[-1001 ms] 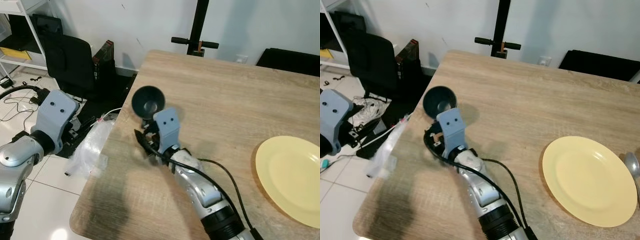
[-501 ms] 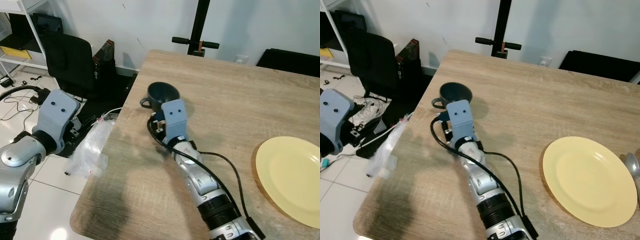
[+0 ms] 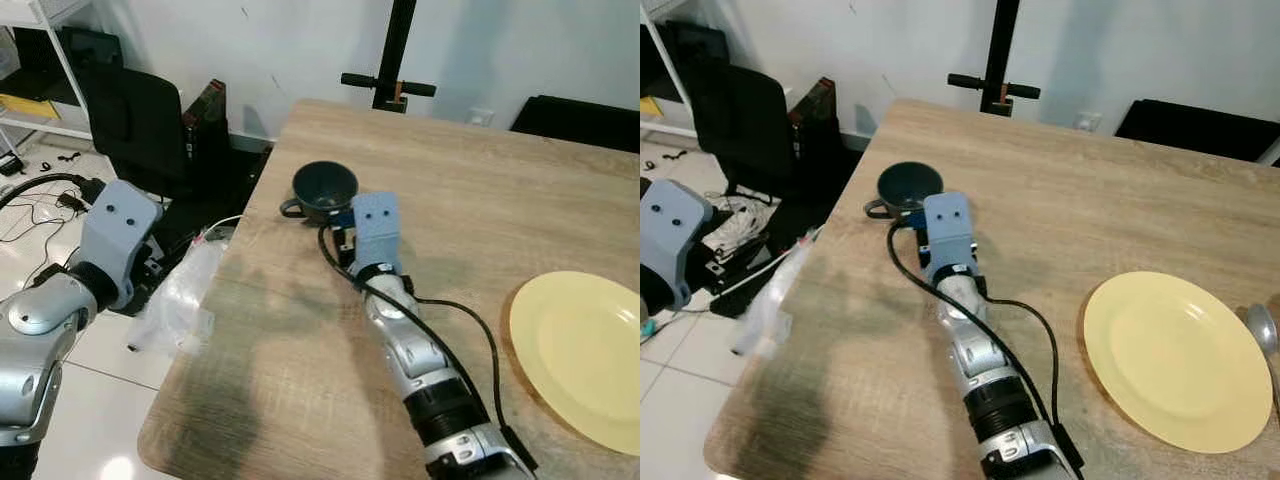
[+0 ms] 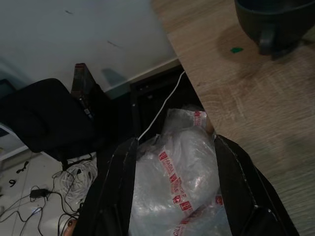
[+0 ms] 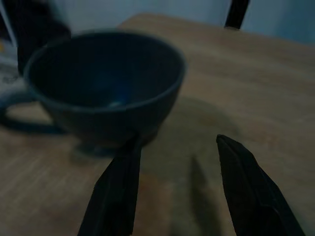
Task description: Setting the table
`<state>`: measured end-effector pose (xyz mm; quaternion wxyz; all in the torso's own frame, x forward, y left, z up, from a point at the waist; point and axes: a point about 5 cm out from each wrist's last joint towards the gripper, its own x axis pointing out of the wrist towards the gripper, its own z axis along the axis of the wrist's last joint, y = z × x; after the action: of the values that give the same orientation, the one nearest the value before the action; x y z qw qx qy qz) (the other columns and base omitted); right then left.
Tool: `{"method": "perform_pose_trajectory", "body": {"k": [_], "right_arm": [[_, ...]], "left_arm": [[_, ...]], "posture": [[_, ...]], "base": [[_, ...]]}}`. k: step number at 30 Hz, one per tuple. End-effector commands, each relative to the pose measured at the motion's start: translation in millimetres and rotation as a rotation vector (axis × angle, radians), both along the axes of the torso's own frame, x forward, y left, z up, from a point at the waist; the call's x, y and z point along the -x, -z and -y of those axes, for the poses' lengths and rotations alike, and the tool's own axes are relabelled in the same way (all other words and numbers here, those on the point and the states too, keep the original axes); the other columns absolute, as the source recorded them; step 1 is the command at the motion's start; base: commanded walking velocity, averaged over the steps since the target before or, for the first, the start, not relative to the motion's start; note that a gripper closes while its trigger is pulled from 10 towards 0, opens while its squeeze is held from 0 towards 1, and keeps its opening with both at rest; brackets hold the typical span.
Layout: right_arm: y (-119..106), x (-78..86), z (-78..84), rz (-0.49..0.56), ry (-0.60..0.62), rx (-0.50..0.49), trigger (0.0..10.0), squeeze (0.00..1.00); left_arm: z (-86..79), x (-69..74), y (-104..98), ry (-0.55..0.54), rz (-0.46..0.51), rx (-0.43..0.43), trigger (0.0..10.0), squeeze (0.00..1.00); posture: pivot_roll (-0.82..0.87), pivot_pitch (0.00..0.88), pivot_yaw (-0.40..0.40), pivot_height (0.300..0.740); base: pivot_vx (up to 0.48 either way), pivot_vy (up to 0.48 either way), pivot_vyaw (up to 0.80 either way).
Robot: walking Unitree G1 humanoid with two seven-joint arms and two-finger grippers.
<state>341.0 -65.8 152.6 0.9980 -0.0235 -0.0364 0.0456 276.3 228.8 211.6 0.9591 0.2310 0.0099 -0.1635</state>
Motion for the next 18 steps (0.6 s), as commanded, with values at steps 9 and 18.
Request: {"method": "perform_pose_trajectory", "body": {"k": [9, 18], "right_arm": [[-49.4, 3.6, -3.9, 0.230, -0.074, -0.078, 10.0, 0.00], [-42.6, 5.8, -54.4, 0.175, -0.307, 0.010, 10.0, 0.00]], "left_arm": [[4.5, -0.1, 5.6, 0.008, -0.015, 0.000, 10.0, 0.00], [6.4, -1.0, 5.1, 0.010, -0.010, 0.004, 10.0, 0.00]], "posture": [[0.09, 0.066, 0.049, 0.740], [0.10, 0.062, 0.046, 0.740]], "base": [[0.000, 0.000, 0.00], [0.000, 0.000, 0.00]]}}
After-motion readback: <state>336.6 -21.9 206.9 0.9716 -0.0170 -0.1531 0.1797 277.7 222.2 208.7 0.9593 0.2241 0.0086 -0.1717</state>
